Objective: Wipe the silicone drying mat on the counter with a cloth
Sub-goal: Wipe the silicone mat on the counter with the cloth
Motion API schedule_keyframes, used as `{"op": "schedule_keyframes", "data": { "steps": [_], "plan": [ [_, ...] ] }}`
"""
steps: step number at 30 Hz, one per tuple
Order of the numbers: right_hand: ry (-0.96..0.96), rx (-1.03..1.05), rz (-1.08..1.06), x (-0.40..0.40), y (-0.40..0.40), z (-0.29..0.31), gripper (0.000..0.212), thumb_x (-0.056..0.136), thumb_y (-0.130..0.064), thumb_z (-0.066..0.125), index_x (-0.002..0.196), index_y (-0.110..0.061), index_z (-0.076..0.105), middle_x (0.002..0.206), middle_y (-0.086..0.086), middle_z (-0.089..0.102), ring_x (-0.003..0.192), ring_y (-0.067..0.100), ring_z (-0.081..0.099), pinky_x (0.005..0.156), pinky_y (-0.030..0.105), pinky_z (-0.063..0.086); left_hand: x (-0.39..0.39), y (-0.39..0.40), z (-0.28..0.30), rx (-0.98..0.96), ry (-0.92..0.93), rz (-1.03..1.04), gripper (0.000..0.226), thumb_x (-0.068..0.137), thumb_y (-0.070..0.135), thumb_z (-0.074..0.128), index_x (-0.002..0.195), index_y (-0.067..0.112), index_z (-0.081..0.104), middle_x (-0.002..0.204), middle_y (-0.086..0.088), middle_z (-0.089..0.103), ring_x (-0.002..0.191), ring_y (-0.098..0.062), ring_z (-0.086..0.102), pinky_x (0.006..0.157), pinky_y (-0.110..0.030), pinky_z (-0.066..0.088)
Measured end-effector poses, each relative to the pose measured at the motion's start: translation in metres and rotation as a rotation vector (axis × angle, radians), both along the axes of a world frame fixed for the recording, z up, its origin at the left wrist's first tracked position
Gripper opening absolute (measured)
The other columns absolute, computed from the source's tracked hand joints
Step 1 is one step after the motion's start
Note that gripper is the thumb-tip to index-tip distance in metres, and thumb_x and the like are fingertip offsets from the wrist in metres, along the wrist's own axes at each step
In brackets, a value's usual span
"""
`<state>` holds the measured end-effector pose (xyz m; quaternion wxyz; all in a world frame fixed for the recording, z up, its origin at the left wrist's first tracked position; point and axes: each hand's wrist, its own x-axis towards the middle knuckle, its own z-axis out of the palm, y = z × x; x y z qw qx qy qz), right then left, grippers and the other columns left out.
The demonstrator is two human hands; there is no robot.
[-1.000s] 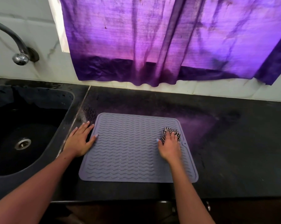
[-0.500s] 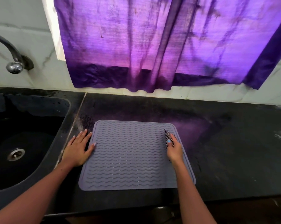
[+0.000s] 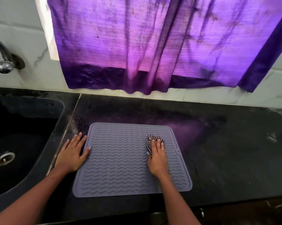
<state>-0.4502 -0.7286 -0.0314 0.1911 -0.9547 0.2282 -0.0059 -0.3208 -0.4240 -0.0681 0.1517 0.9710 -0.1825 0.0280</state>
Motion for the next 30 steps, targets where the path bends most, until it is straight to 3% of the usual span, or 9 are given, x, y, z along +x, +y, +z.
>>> {"op": "schedule_keyframes", "data": {
  "steps": [6, 11, 16, 18, 22, 24, 26, 28, 30],
  "plan": [
    [0.034, 0.153, 0.065, 0.003, -0.012, 0.006, 0.06, 0.1, -0.03, 0.035, 0.151, -0.021, 0.003, 0.158, 0.002, -0.011, 0.146, 0.022, -0.011, 0.12, 0.039, 0.0, -0.002, 0.0, 0.001, -0.004, 0.007, 0.01, 0.09, 0.076, 0.071, 0.001, 0.147, 0.02, 0.025, 0.156, -0.002, 0.019, 0.144, -0.015, 0.011, 0.117, -0.036, 0.004],
    [-0.271, 0.69, -0.24, 0.01, -0.005, 0.036, 0.047, 0.1, -0.013, 0.039, 0.146, -0.013, 0.03, 0.156, 0.004, 0.023, 0.144, 0.019, 0.021, 0.118, 0.034, 0.019, -0.003, -0.001, 0.003, -0.013, 0.015, 0.009, 0.092, 0.075, 0.071, -0.001, 0.147, 0.02, 0.024, 0.156, -0.001, 0.018, 0.144, -0.014, 0.011, 0.117, -0.035, 0.004],
    [-0.226, 0.384, -0.004, 0.007, 0.036, 0.032, 0.056, 0.1, -0.036, 0.029, 0.149, -0.014, 0.014, 0.159, 0.003, 0.004, 0.147, 0.019, 0.001, 0.118, 0.031, 0.003, -0.005, -0.001, 0.005, -0.025, 0.024, 0.013, 0.093, 0.073, 0.071, -0.001, 0.147, 0.02, 0.024, 0.156, 0.0, 0.016, 0.144, -0.013, 0.009, 0.117, -0.034, 0.003],
    [-0.101, 0.19, 0.124, 0.001, 0.05, 0.012, 0.099, 0.074, -0.077, -0.009, 0.15, -0.015, 0.001, 0.159, 0.006, -0.008, 0.146, 0.022, -0.009, 0.116, 0.03, -0.004, -0.006, -0.002, 0.006, -0.019, 0.021, 0.016, 0.093, 0.073, 0.071, -0.002, 0.147, 0.02, 0.023, 0.156, 0.0, 0.015, 0.145, -0.012, 0.008, 0.117, -0.034, 0.002],
    [-0.032, -0.002, 0.149, 0.004, 0.047, -0.005, 0.131, 0.037, -0.079, -0.039, 0.15, -0.019, -0.007, 0.157, 0.005, -0.017, 0.145, 0.02, -0.015, 0.116, 0.032, -0.006, -0.007, -0.003, 0.006, 0.014, 0.008, 0.032, 0.092, 0.074, 0.069, -0.004, 0.147, 0.02, 0.023, 0.156, -0.001, 0.017, 0.145, -0.013, 0.008, 0.117, -0.033, 0.002],
    [0.001, 0.01, 0.158, 0.005, 0.045, -0.002, 0.129, 0.04, -0.08, -0.036, 0.15, -0.019, -0.007, 0.157, 0.004, -0.017, 0.145, 0.019, -0.015, 0.117, 0.032, -0.004, -0.006, -0.003, 0.005, 0.017, 0.011, 0.033, 0.092, 0.074, 0.069, -0.004, 0.147, 0.02, 0.022, 0.156, -0.001, 0.016, 0.145, -0.013, 0.008, 0.117, -0.034, 0.002],
    [0.018, 0.024, 0.152, 0.005, 0.046, -0.001, 0.101, 0.07, -0.079, -0.015, 0.15, -0.018, -0.006, 0.158, 0.004, -0.016, 0.146, 0.018, -0.015, 0.117, 0.032, -0.004, -0.007, -0.004, 0.006, 0.029, 0.012, 0.039, 0.092, 0.073, 0.068, -0.005, 0.147, 0.02, 0.021, 0.156, 0.0, 0.015, 0.145, -0.013, 0.007, 0.117, -0.033, 0.001],
    [0.01, 0.032, 0.142, 0.006, 0.049, -0.001, 0.063, 0.098, -0.045, 0.02, 0.15, -0.017, -0.002, 0.158, 0.004, -0.013, 0.146, 0.018, -0.013, 0.118, 0.032, -0.002, -0.008, -0.005, 0.008, 0.045, 0.014, 0.039, 0.093, 0.072, 0.068, -0.007, 0.148, 0.021, 0.02, 0.157, 0.0, 0.014, 0.145, -0.012, 0.006, 0.117, -0.033, 0.0],
    [-0.071, 0.082, 0.093, 0.007, 0.053, 0.001, 0.056, 0.1, -0.025, 0.031, 0.151, -0.016, 0.007, 0.159, 0.003, -0.005, 0.147, 0.017, -0.006, 0.119, 0.031, 0.001, -0.009, -0.005, 0.009, 0.063, 0.034, 0.038, 0.095, 0.07, 0.068, -0.011, 0.148, 0.021, 0.016, 0.157, 0.0, 0.01, 0.145, -0.012, 0.003, 0.117, -0.034, -0.001]
  ]
}}
